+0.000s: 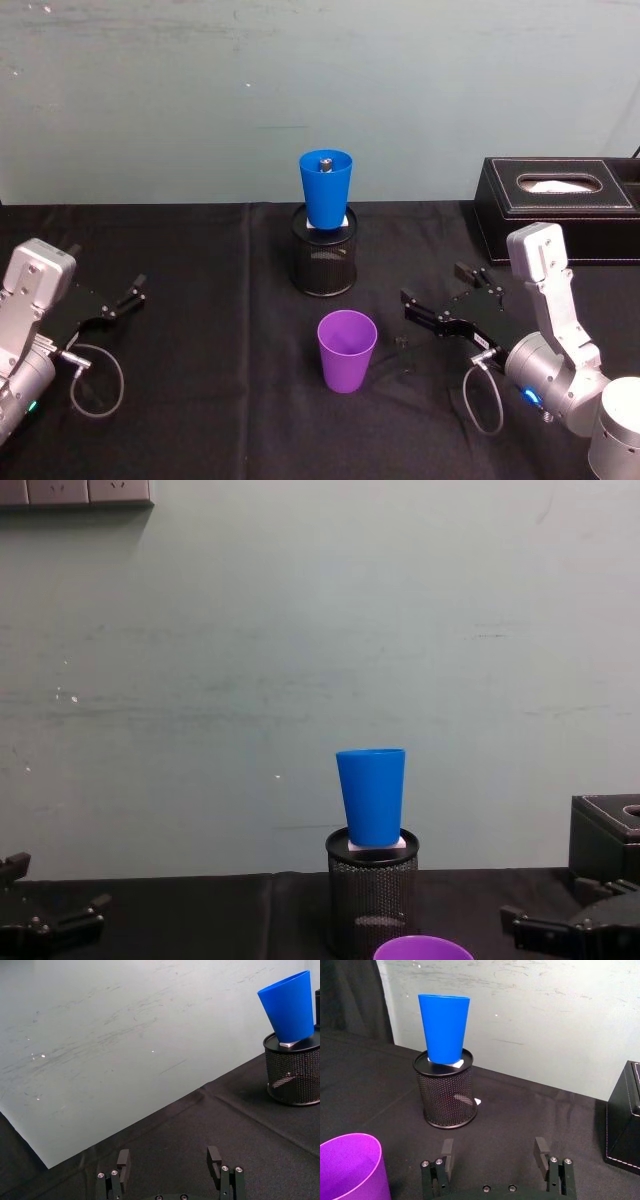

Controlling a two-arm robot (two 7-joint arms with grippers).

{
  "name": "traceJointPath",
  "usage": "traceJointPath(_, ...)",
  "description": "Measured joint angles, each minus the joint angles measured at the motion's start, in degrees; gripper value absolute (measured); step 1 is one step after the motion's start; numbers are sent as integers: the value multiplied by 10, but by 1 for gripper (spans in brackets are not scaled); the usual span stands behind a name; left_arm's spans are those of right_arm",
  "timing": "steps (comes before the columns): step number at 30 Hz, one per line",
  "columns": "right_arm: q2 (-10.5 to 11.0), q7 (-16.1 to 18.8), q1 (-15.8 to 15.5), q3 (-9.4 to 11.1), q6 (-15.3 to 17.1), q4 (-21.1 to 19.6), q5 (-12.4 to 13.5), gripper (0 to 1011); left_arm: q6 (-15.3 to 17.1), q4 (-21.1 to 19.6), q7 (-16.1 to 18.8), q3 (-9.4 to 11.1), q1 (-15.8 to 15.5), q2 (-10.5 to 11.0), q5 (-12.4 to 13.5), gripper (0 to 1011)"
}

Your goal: Pick up one cup with a gripper and tap it against the other cup.

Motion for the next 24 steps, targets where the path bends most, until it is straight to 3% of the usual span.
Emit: traceJointPath(24, 0, 0, 0, 0, 0, 0, 0, 1003, 0, 0, 0, 0, 0, 0, 0, 1000)
